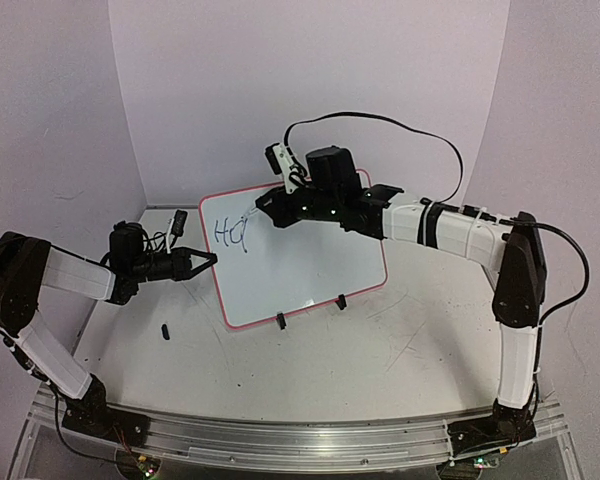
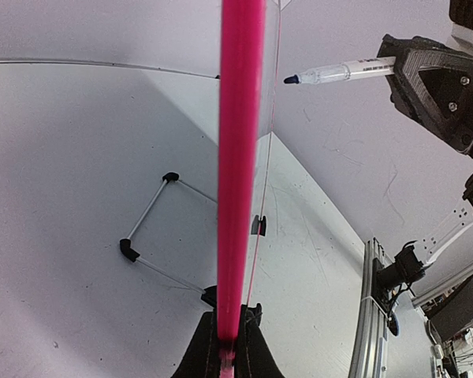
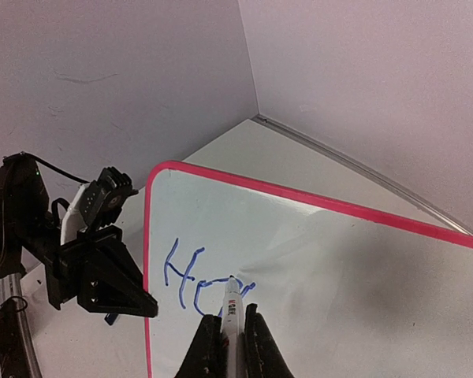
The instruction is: Write a sentence on the whiteboard
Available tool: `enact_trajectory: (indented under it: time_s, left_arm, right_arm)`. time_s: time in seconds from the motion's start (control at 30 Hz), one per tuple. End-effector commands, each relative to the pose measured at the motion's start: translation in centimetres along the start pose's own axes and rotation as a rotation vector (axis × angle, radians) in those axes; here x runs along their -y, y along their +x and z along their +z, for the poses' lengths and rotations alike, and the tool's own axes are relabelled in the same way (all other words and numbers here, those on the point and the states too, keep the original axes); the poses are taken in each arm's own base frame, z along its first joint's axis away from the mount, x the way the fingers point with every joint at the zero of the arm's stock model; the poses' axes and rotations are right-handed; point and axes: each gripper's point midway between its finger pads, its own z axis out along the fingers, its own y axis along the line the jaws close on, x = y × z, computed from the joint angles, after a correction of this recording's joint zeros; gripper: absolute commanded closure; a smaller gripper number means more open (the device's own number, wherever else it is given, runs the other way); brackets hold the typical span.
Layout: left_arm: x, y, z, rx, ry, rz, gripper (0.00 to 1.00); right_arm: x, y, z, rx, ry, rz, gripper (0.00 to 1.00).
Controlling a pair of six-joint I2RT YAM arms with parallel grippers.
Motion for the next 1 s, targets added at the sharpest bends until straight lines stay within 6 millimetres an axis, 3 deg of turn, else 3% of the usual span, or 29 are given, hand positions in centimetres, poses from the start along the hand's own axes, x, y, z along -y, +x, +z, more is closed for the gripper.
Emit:
enact_trajectory:
  time_s: [0.0,0.7,0.97]
  left_arm:
    - [-0.5,-0.7,0.4,0.009,-0.024,0.010,1.00]
    - [-0.3,-0.9,0.4,0.012,-0.021,0.013,1.00]
    - [-0.4,-0.9,0.4,0.014,-0.025,0.014,1.00]
  right_arm:
    - [0.5,-1.1,0.1,0.030,0.021,-0.007,1.00]
    - [1.9,0.2,0.5,0.004,0.071,0.004,1.00]
    - [2.7,0.5,-0.3,-0.002,0.114,0.006,1.00]
